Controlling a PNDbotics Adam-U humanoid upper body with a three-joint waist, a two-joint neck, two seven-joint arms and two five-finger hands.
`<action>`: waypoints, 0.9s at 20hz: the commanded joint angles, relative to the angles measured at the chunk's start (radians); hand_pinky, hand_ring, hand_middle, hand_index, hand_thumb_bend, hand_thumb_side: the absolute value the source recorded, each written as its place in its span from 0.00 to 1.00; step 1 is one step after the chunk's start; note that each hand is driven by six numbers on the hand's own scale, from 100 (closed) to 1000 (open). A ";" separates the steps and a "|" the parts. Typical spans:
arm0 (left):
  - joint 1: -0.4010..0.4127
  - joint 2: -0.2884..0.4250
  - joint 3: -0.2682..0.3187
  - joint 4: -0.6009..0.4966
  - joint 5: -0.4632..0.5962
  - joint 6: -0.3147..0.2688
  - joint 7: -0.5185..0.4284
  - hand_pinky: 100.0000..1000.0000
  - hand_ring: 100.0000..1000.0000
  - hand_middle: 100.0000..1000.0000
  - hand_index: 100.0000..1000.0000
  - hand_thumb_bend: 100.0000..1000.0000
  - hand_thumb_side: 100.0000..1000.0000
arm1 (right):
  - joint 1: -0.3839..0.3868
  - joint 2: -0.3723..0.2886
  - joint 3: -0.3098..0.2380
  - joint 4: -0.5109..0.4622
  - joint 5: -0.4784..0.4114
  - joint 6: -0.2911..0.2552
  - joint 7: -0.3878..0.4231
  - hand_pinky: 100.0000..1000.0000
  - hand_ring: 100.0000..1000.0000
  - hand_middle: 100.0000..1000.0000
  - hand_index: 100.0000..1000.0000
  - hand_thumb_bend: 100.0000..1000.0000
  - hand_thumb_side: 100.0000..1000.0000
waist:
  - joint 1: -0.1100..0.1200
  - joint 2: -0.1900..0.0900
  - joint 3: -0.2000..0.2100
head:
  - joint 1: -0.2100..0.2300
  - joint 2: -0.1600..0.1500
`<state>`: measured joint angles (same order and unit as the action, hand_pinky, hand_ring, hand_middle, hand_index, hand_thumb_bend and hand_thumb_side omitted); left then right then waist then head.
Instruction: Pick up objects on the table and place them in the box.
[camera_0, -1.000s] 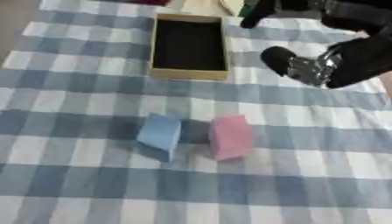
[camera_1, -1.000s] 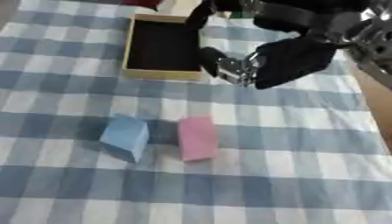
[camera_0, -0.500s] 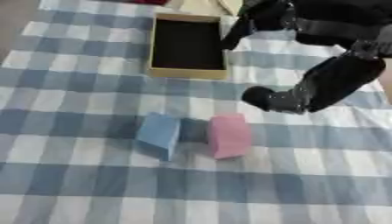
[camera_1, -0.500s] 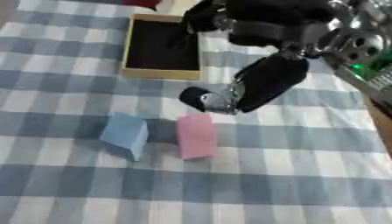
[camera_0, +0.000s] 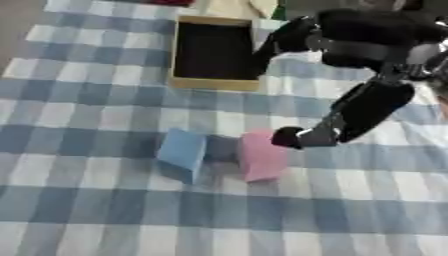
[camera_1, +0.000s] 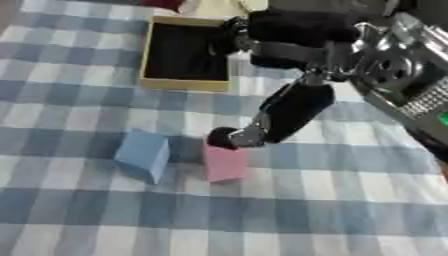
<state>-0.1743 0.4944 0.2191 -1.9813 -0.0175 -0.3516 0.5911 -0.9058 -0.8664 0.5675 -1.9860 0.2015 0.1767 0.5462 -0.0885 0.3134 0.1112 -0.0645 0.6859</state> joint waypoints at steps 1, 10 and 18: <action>-0.005 0.030 0.002 -0.019 0.003 0.000 -0.004 0.67 0.59 0.58 0.87 0.00 0.89 | -0.006 -0.002 -0.005 -0.014 0.011 0.062 0.026 0.83 0.86 0.69 0.85 0.41 0.29 | 0.005 -0.021 0.002 | -0.004 0.005; -0.010 0.027 0.001 -0.019 0.005 0.001 -0.007 0.67 0.59 0.58 0.87 0.00 0.89 | 0.024 0.029 0.008 -0.008 0.042 0.159 0.087 0.83 0.87 0.69 0.86 0.43 0.24 | 0.007 -0.014 0.009 | -0.009 0.005; -0.012 0.022 -0.001 -0.019 0.007 0.002 -0.009 0.67 0.59 0.58 0.87 0.00 0.89 | 0.053 0.069 0.023 0.057 0.082 0.149 0.098 0.84 0.88 0.71 0.86 0.45 0.23 | 0.012 -0.006 0.012 | -0.014 0.002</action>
<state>-0.1771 0.4943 0.2182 -1.9813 -0.0130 -0.3488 0.5856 -0.8430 -0.7884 0.5981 -1.9350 0.2730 0.3284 0.6405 -0.0842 0.3219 0.1225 -0.0744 0.6859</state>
